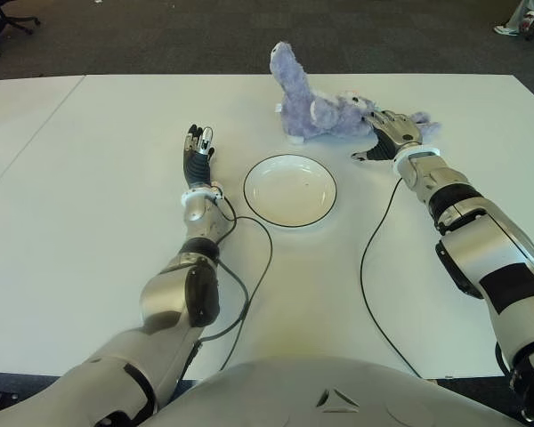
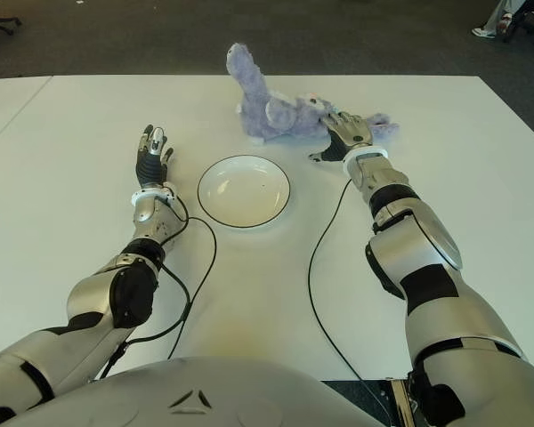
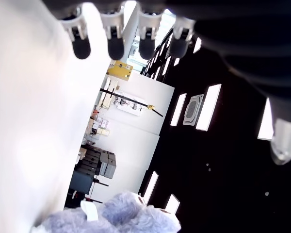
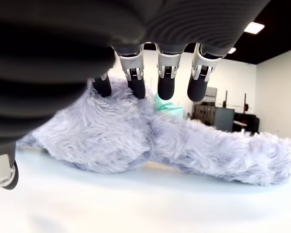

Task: Put the doll into the plate.

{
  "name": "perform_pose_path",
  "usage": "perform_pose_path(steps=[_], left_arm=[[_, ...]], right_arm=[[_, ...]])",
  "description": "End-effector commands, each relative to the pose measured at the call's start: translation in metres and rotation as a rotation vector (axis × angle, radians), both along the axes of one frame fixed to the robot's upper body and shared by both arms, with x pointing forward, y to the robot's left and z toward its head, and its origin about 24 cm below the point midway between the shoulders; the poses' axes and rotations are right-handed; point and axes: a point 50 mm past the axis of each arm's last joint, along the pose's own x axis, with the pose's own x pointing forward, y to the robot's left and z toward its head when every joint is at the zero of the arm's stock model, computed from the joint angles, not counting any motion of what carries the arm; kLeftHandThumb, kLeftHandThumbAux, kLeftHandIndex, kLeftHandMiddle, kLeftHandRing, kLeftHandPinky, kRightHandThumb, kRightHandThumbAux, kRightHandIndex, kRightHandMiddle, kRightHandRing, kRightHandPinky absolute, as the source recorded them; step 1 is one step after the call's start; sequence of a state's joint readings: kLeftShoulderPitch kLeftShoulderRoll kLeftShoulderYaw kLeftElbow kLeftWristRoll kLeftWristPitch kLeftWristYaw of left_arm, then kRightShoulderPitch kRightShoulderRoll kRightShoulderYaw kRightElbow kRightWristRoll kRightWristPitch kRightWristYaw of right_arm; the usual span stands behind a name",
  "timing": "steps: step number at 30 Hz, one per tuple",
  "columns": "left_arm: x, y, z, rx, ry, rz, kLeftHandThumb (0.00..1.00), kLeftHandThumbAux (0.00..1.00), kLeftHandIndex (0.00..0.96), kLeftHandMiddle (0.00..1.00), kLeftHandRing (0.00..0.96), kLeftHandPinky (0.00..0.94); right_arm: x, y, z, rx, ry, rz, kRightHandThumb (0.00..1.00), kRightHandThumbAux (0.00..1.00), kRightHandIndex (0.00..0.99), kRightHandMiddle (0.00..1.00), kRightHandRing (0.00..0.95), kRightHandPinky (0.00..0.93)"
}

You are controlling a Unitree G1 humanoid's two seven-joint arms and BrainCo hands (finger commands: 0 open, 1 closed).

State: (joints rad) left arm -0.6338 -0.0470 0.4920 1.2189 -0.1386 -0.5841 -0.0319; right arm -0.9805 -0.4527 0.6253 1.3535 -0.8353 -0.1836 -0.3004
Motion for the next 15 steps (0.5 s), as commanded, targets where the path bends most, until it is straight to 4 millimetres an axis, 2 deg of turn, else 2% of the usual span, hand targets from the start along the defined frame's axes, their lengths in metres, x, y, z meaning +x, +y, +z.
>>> perform_pose_path(steps=[1, 8, 15], left_arm=[[-0.087, -0.009, -0.0958, -0.134, 0.455, 0.001, 0.0, 0.474, 0.013, 0.042, 0.028, 0.03], [-0.0861, -0.0084, -0.095, -0.107, 0.455, -0.008, 0.0, 0.477, 0.011, 0.042, 0.028, 0.026], [-0.0865, -0.0077, -0.0956, -0.108, 0.463, -0.004, 0.0, 0.48, 0.016, 0.042, 0.025, 0.021]], right_arm=[[-0.0008, -0.0037, -0.004, 0.012, 0.047, -0.049, 0.187, 0.481, 0.03, 0.0, 0.0, 0.0], [0.0003, -0.0049, -0.0009, 0.026, 0.04, -0.057, 0.209, 0.496, 0.055, 0.0, 0.0, 0.0], [0.0014, -0.0067, 0.0026, -0.001, 0.019, -0.056, 0.223, 0.51, 0.032, 0.0, 0.0, 0.0]])
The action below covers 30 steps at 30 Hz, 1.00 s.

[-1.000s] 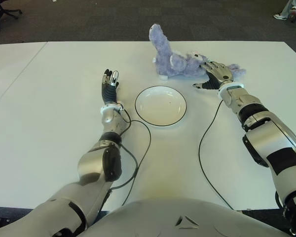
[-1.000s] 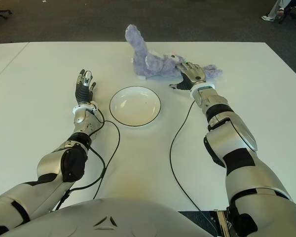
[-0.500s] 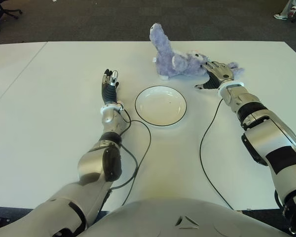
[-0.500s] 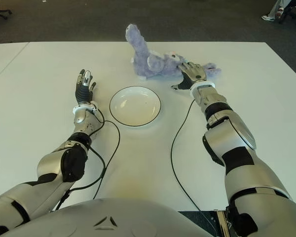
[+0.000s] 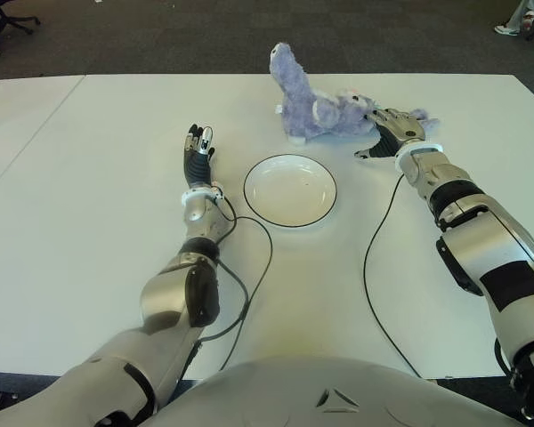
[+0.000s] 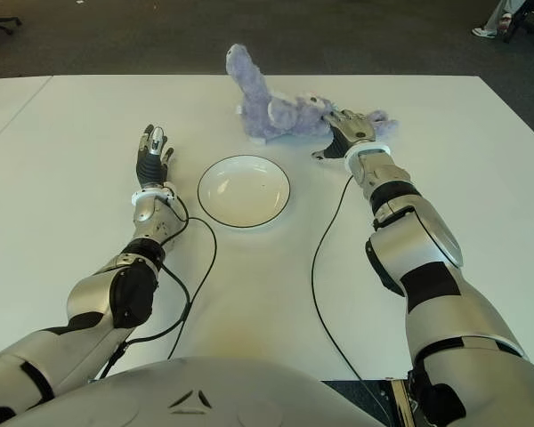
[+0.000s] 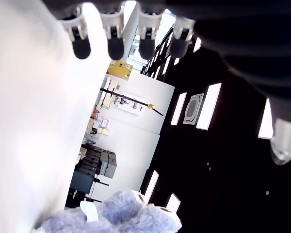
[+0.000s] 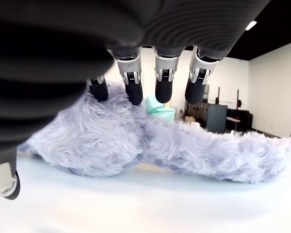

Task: Put the doll into the plate.

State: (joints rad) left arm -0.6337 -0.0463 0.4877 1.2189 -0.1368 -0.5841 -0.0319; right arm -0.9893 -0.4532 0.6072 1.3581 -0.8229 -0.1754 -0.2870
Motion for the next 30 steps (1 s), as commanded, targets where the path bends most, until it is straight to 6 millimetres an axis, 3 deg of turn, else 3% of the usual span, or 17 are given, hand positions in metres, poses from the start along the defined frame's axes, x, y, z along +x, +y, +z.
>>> perform_pose_path(steps=[1, 17, 30], left_arm=[[-0.087, -0.006, -0.096, -0.112, 0.468, 0.001, 0.0, 0.481, 0.016, 0.042, 0.025, 0.02], [-0.086, -0.005, -0.096, -0.099, 0.483, -0.006, 0.0, 0.468, 0.01, 0.033, 0.019, 0.024], [-0.085, -0.005, -0.096, -0.078, 0.485, -0.016, 0.0, 0.473, 0.005, 0.031, 0.018, 0.02]], right_arm=[[0.002, -0.005, 0.005, -0.034, 0.007, -0.029, 0.223, 0.51, 0.028, 0.0, 0.0, 0.0], [0.02, -0.004, 0.068, -0.035, -0.208, 0.007, 0.239, 0.423, 0.0, 0.0, 0.0, 0.0], [0.026, 0.003, 0.09, 0.037, -0.276, -0.005, 0.218, 0.397, 0.0, 0.0, 0.0, 0.0]])
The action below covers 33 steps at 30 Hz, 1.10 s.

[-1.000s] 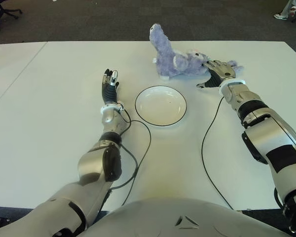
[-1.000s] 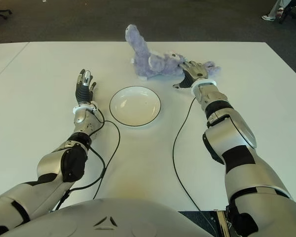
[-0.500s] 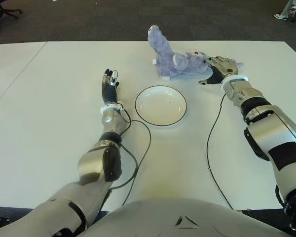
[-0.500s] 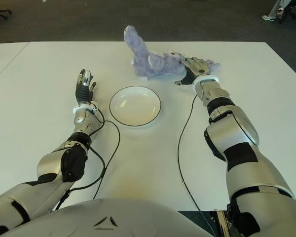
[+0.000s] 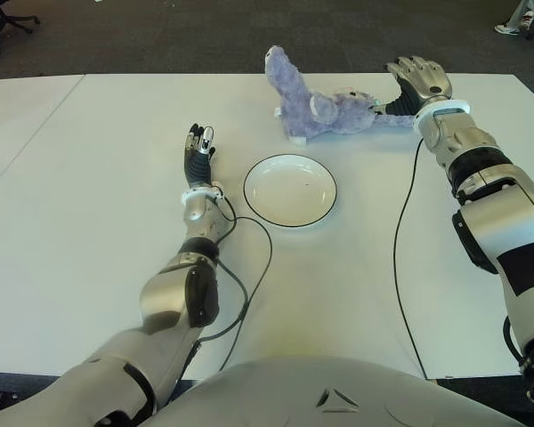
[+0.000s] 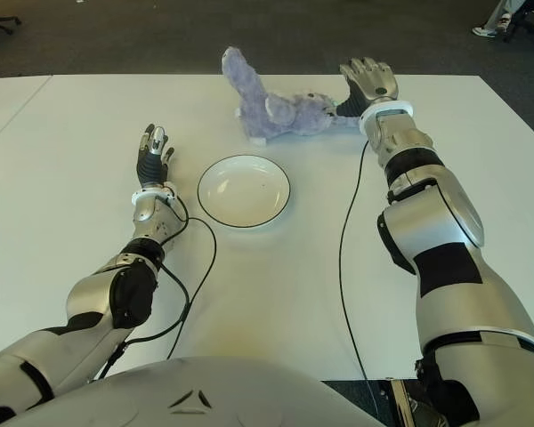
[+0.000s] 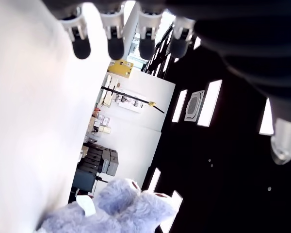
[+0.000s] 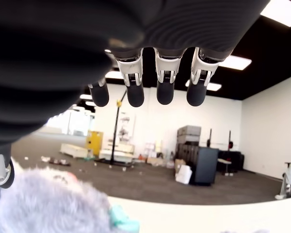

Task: Put the doll into the plate.

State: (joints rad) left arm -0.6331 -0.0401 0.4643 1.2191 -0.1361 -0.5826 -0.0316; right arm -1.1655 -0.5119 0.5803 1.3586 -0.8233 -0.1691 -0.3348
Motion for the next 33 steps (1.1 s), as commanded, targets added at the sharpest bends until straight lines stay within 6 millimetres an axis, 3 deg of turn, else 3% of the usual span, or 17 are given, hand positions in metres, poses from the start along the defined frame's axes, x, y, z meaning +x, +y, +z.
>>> perform_pose_path(steps=[1, 13, 23, 33], left_arm=[[-0.086, -0.004, -0.097, -0.09, 0.486, 0.004, 0.0, 0.474, 0.003, 0.031, 0.018, 0.019], [-0.085, -0.004, -0.096, -0.1, 0.489, 0.017, 0.0, 0.452, 0.007, 0.031, 0.02, 0.027], [-0.086, -0.004, -0.096, -0.092, 0.478, 0.011, 0.0, 0.458, 0.011, 0.033, 0.022, 0.024], [-0.089, -0.006, -0.098, -0.075, 0.485, 0.012, 0.0, 0.445, 0.007, 0.028, 0.018, 0.026]], right_arm=[[0.004, 0.008, 0.011, 0.041, -0.037, 0.011, 0.216, 0.396, 0.0, 0.0, 0.0, 0.0], [0.008, 0.022, 0.015, 0.025, -0.024, 0.019, 0.242, 0.389, 0.0, 0.0, 0.0, 0.0], [0.014, 0.054, 0.015, 0.028, 0.016, 0.041, 0.27, 0.381, 0.0, 0.0, 0.0, 0.0], [0.014, 0.079, 0.003, 0.08, 0.086, 0.065, 0.314, 0.395, 0.0, 0.0, 0.0, 0.0]])
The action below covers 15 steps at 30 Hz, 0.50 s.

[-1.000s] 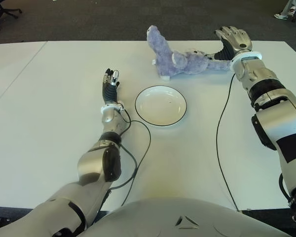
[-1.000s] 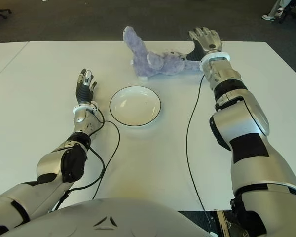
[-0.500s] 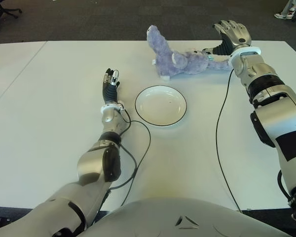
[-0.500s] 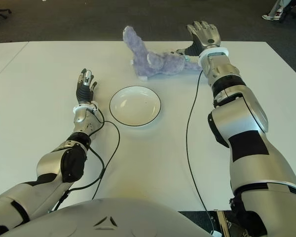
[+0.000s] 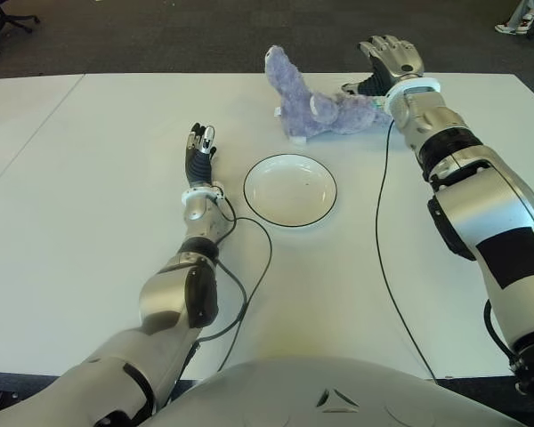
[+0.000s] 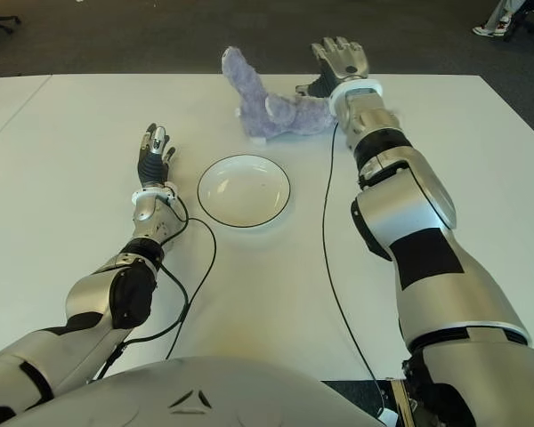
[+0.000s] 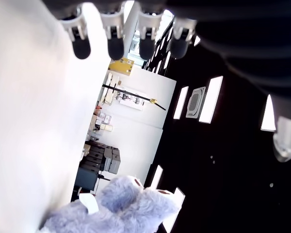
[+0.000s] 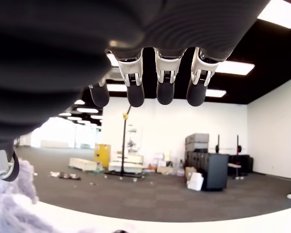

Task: Put the doll into the plate.

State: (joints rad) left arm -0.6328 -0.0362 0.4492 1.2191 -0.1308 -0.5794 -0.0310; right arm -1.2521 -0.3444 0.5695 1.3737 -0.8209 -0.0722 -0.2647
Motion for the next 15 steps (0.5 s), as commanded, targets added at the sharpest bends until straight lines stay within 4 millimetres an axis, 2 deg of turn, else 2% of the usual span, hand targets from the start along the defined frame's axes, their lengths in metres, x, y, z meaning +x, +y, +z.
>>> perform_pose_path(steps=[1, 5, 15], left_arm=[[-0.09, -0.005, -0.098, -0.09, 0.485, 0.032, 0.0, 0.445, 0.007, 0.028, 0.018, 0.026], [-0.091, -0.006, -0.099, -0.102, 0.486, 0.037, 0.0, 0.439, 0.008, 0.027, 0.016, 0.025], [-0.094, -0.012, -0.099, -0.149, 0.456, 0.051, 0.0, 0.457, 0.011, 0.041, 0.031, 0.046]], right_arm=[[-0.001, 0.023, -0.015, 0.039, 0.083, 0.017, 0.314, 0.395, 0.0, 0.0, 0.0, 0.0], [-0.006, 0.038, -0.035, 0.06, 0.143, 0.033, 0.329, 0.408, 0.0, 0.0, 0.0, 0.0], [-0.013, 0.047, -0.059, 0.114, 0.212, 0.054, 0.339, 0.425, 0.0, 0.0, 0.0, 0.0]])
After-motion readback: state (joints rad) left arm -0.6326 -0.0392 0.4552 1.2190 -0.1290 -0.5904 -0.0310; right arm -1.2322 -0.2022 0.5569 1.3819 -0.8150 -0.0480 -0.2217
